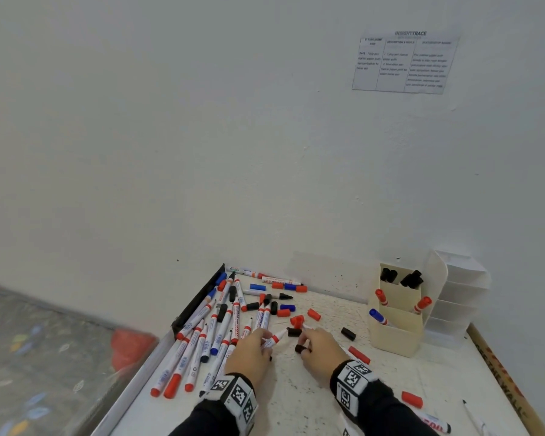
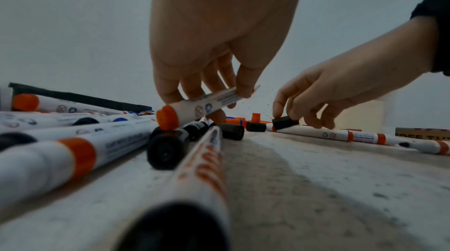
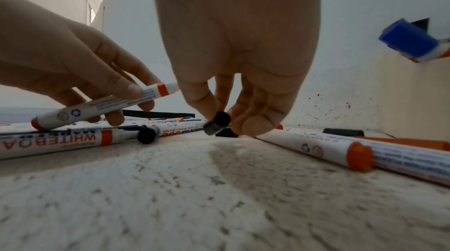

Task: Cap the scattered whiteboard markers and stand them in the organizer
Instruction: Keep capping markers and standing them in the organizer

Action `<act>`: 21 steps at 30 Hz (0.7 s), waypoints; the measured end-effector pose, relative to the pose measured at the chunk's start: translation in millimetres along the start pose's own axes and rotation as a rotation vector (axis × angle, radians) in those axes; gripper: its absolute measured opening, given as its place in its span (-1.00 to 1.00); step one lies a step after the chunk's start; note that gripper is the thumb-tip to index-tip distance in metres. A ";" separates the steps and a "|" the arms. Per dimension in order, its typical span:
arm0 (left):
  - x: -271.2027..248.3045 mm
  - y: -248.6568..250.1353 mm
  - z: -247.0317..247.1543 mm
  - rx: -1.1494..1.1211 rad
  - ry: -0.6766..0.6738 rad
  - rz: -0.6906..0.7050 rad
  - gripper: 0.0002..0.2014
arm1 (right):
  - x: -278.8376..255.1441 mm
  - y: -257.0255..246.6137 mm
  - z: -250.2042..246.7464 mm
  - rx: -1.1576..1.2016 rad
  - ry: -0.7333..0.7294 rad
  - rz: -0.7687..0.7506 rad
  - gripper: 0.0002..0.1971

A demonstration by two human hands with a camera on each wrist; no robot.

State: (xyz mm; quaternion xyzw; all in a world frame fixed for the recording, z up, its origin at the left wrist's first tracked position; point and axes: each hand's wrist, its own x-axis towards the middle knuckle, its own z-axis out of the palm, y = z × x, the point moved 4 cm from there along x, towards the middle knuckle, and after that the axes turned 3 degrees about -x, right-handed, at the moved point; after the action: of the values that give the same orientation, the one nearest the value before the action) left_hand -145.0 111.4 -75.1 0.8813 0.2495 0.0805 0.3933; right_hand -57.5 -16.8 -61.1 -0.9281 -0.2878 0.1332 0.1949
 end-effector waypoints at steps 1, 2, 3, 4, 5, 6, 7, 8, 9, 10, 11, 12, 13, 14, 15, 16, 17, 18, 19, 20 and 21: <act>-0.1 0.9 1.1 0.002 -0.002 0.007 -0.72 | 0.0 2.1 -3.2 0.039 0.046 -0.006 -0.87; -0.4 1.9 2.3 0.006 -0.002 0.013 -0.72 | -0.4 3.6 -6.4 0.074 0.078 -0.017 -0.90; -1.1 3.3 3.3 0.012 -0.003 0.018 -0.73 | -0.4 5.1 -9.6 0.102 0.100 -0.032 -0.88; -1.9 4.3 4.5 0.020 -0.005 0.021 -0.73 | -0.2 6.4 -12.5 0.126 0.117 -0.046 -0.85; -3.0 5.6 5.6 0.028 -0.005 0.029 -0.73 | -0.8 7.9 -15.7 0.148 0.137 -0.057 -0.82; -4.2 7.1 6.6 0.037 -0.005 0.035 -0.73 | -1.6 9.1 -18.7 0.167 0.161 -0.062 -0.80; -5.7 8.7 7.3 0.046 -0.004 0.040 -0.73 | -2.6 10.7 -20.9 0.183 0.177 -0.062 -0.78; -7.1 10.3 8.5 0.054 -0.004 0.039 -0.73 | -3.5 12.6 -22.3 0.201 0.186 -0.058 -0.75; -7.7 11.5 9.6 0.055 -0.001 0.041 -0.73 | -4.3 14.4 -22.7 0.220 0.184 -0.053 -0.73; -8.6 12.7 10.9 0.052 -0.001 0.039 -0.74 | -5.3 15.3 -22.9 0.242 0.177 -0.054 -0.73; -9.2 14.1 11.7 0.048 0.001 0.043 -0.74 | -5.7 15.9 -22.8 0.253 0.171 -0.062 -0.75; -10.5 15.4 12.3 0.047 0.000 0.043 -0.74 | -6.2 16.4 -22.6 0.247 0.170 -0.077 -0.77; -10.9 16.5 12.8 0.045 -0.001 0.047 -0.74 | -6.3 16.9 -22.2 0.233 0.175 -0.094 -0.75; -11.0 17.2 13.5 0.041 -0.003 0.048 -0.73 | -6.6 18.2 -21.6 0.220 0.180 -0.107 -0.69; -11.1 18.2 13.8 0.035 -0.004 0.052 -0.73 | -6.8 20.1 -21.1 0.206 0.179 -0.109 -0.64; -11.9 19.1 14.1 0.026 -0.009 0.046 -0.72 | -7.5 22.0 -20.6 0.192 0.174 -0.098 -0.62; -12.9 20.3 14.1 0.011 -0.016 0.040 -0.71 | -7.9 24.7 -20.0 0.177 0.169 -0.079 -0.63; -13.3 20.9 14.7 -0.010 -0.026 0.029 -0.69 | -8.2 28.3 -18.9 0.162 0.160 -0.051 -0.64; -13.5 21.3 15.3 -0.032 -0.033 0.020 -0.68 | -8.2 32.4 -17.4 0.145 0.153 -0.020 -0.65; -13.5 20.8 16.3 -0.052 -0.041 0.004 -0.66 | -8.2 36.1 -16.8 0.128 0.155 0.013 -0.66; -13.7 20.8 16.5 -0.068 -0.045 -0.012 -0.64 | -7.7 40.2 -16.8 0.110 0.163 0.047 -0.68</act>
State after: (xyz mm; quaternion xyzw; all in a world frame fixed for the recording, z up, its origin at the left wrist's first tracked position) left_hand -143.4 81.9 -70.3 0.8674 0.2428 0.0667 0.4292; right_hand -38.2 -56.6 -62.8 -0.9303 -0.2413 0.0775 0.2653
